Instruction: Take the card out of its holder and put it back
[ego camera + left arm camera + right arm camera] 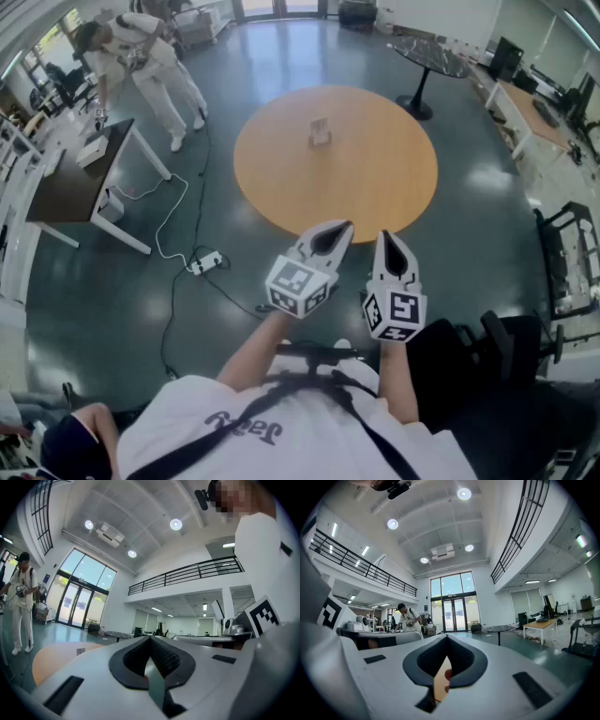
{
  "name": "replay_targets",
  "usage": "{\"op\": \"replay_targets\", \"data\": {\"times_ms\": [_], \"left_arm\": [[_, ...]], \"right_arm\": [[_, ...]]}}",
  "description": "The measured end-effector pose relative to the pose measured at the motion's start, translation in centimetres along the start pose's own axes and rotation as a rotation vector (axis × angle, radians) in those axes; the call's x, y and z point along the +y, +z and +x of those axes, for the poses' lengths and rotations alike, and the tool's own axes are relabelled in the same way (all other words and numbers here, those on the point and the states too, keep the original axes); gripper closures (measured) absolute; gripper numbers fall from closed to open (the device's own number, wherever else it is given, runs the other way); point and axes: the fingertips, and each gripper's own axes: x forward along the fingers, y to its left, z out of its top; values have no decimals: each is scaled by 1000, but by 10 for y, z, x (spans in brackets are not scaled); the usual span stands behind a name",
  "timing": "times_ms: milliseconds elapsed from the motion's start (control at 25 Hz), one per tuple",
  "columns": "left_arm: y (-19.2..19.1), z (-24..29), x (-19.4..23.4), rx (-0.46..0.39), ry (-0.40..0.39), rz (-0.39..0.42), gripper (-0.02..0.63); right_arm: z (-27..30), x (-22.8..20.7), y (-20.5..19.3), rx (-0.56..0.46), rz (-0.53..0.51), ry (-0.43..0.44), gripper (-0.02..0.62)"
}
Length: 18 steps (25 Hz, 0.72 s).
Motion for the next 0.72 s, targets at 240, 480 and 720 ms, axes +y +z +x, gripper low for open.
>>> {"op": "replay_targets", "data": {"times_ms": [240,480,720], "left_arm": [[-3,14,-14,-14,5,-10,598],[-4,38,-35,-23,-13,-17,598],[-16,76,-70,-24,-38,-30,598]], "right_arm": [[-8,-22,1,-11,-7,-1,577],[-18,-44,8,-48,23,6,577],[-40,-91,5,-63,15,-25,577]]}}
